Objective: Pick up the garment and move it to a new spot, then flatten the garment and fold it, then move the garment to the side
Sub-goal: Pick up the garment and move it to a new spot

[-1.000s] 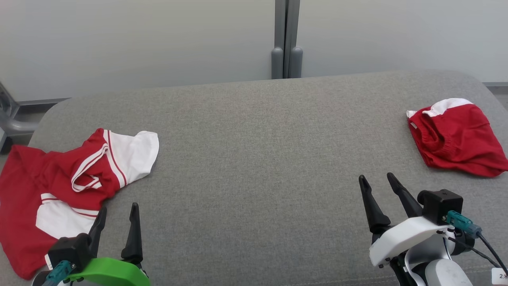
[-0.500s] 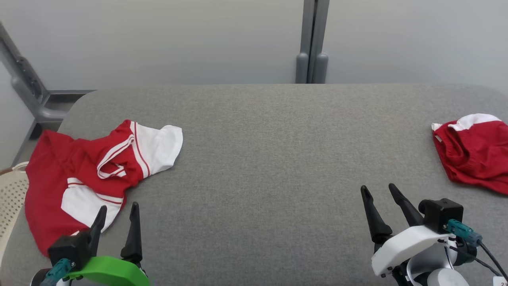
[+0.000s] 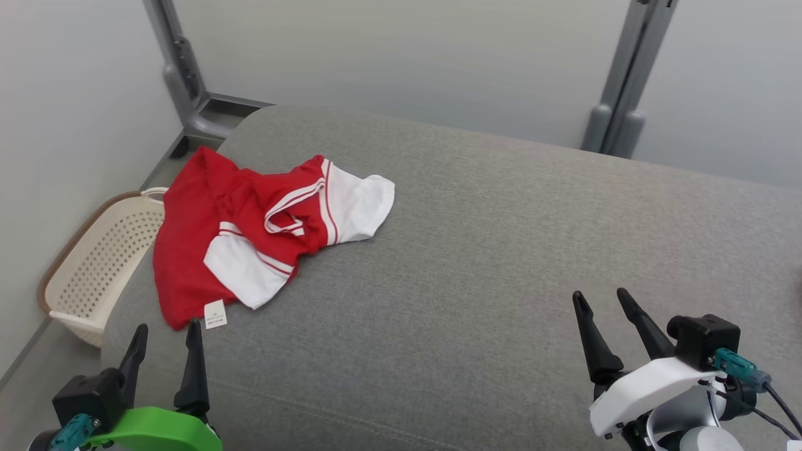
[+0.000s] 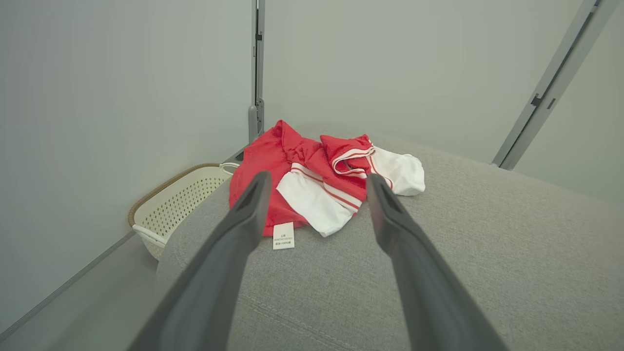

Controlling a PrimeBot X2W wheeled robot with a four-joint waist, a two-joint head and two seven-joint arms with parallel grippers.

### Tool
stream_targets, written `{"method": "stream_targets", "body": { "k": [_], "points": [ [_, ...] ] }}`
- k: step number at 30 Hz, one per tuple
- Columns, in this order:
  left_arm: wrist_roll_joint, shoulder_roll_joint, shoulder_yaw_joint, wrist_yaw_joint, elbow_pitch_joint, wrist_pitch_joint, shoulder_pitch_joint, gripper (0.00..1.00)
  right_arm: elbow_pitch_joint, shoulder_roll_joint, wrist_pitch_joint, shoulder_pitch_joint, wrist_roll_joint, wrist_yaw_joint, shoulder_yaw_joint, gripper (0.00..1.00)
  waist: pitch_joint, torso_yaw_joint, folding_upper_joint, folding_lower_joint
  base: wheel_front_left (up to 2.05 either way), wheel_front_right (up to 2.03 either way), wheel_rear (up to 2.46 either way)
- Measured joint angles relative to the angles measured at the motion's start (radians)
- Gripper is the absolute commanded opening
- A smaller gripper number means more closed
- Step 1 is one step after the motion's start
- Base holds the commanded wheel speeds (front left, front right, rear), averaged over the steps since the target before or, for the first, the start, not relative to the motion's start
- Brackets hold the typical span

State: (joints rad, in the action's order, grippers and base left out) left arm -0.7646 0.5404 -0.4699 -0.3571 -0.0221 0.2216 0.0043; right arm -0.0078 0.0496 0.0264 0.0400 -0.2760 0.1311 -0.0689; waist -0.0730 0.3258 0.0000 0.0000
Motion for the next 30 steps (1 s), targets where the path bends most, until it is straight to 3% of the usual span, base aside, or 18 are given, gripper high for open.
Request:
{"method": "stream_targets", "body": {
  "k": [7,13,19,30],
  "points": [
    [0.000,0.004,0.002,-0.012,-0.027,-0.004,0.010,1.00,-0.002,-0.001,0.000,-0.005,-0.011,0.000,-0.021,1.00,0.005,0.111,0.0000,0.0000,0.00,0.00,0.00],
    [0.000,0.004,0.006,-0.022,-0.043,0.001,0.016,1.00,0.002,-0.001,0.003,-0.019,-0.011,0.000,-0.035,1.00,0.022,0.159,0.0000,0.0000,0.00,0.00,0.00],
    [0.001,0.002,0.000,-0.022,-0.045,-0.001,0.014,1.00,0.001,-0.001,0.003,-0.022,-0.011,0.000,-0.032,1.00,0.029,0.165,0.0000,0.0000,0.00,0.00,0.00],
    [-0.004,-0.012,0.007,0.005,-0.025,0.004,-0.026,1.00,-0.020,-0.001,0.014,-0.026,-0.003,0.000,-0.022,1.00,0.054,0.112,0.0000,0.0000,0.00,0.00,0.00]
  ]
}}
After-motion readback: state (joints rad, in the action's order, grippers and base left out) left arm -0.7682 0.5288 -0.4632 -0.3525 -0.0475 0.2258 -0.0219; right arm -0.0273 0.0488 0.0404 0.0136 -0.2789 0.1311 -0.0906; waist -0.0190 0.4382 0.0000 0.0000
